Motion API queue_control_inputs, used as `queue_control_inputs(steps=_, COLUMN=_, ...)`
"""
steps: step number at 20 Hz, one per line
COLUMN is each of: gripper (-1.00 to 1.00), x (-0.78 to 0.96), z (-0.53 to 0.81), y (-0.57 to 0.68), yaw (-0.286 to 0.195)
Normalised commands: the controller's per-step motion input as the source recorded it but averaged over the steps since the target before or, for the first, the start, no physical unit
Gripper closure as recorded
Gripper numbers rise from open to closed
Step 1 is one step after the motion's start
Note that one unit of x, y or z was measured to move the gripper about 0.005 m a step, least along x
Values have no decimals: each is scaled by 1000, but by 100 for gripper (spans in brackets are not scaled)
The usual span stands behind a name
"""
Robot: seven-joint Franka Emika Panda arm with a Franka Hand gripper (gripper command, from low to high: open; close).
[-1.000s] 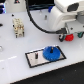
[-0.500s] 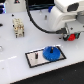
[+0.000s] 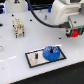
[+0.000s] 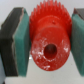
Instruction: Insert the blue gear onto the right peg, followed by the red gear
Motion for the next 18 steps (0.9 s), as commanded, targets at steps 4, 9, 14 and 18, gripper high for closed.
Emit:
queue_control_inputs(steps=4, gripper=100, x=427, z=571, y=-305, yaw=0)
queue_control_inputs(steps=9, gripper=100, x=504, z=526, y=-425, yaw=0)
queue_control_inputs(steps=14, gripper=100, x=533, z=459, y=-428, yaw=0)
queue_control_inputs(steps=18, gripper=100, x=553, z=352, y=-367, yaw=0)
